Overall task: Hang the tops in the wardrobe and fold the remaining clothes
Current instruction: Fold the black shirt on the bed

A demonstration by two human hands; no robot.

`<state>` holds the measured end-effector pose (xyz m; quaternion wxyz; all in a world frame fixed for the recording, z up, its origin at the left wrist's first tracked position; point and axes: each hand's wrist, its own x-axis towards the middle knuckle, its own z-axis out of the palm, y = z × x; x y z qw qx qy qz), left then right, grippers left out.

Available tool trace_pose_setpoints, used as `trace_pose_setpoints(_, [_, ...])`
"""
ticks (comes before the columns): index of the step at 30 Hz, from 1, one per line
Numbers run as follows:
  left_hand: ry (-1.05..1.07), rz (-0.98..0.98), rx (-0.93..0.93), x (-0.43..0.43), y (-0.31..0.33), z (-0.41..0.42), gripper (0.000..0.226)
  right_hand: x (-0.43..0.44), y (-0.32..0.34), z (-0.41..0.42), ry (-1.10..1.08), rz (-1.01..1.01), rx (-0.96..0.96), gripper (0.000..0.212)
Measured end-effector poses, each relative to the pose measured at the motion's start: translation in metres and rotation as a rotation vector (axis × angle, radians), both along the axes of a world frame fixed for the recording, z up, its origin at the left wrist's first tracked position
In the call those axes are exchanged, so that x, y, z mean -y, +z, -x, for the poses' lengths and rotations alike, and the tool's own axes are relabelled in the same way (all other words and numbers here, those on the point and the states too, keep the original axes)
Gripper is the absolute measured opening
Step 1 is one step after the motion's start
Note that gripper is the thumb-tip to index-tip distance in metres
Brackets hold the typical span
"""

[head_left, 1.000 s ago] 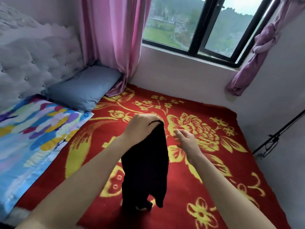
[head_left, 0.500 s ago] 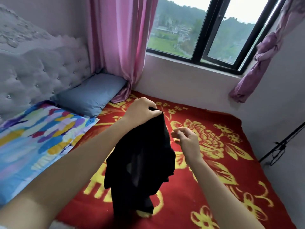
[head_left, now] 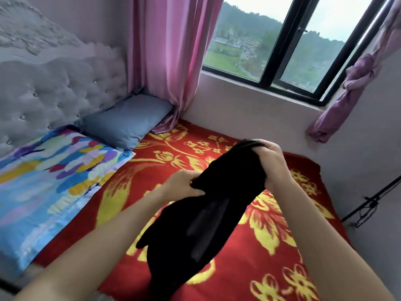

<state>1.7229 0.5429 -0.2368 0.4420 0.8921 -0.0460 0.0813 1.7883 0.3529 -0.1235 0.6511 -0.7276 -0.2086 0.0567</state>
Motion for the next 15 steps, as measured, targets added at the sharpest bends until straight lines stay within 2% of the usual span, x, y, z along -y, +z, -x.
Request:
trace_pose_setpoints(1, [0.010,0.120,-0.016,0.003,-0.018,0.000,0.012,0.000,0.010,-0.002,0.016,-0.027,-0.016,0.041])
trace_pose_setpoints(3, [0.025,0.246,-0.082,0.008,-0.044,-0.002,0.014,0.004,0.028,-0.008,0.011,-0.071,-0.051,0.043])
trace_pose_setpoints(5, [0.030,0.272,-0.210,0.009,-0.066,-0.003,0.008,0.012,0.039,-0.017,-0.062,-0.088,-0.064,0.042])
trace_pose_setpoints(7, [0.045,0.338,-0.302,0.006,-0.080,-0.001,0.023,0.026,0.045,-0.028,-0.165,-0.064,-0.050,0.036])
trace_pose_setpoints(10, [0.065,0.384,-0.272,-0.009,-0.083,-0.002,0.020,0.056,0.046,-0.045,-0.259,-0.008,-0.040,0.024])
trace_pose_setpoints(12, [0.103,0.462,-0.182,-0.023,-0.074,-0.005,0.014,0.077,0.043,-0.053,-0.301,0.141,0.038,0.021])
trace_pose_setpoints(15, [0.202,0.570,-0.038,-0.041,-0.056,-0.015,0.015,0.110,0.035,-0.068,-0.344,0.644,0.301,0.014])
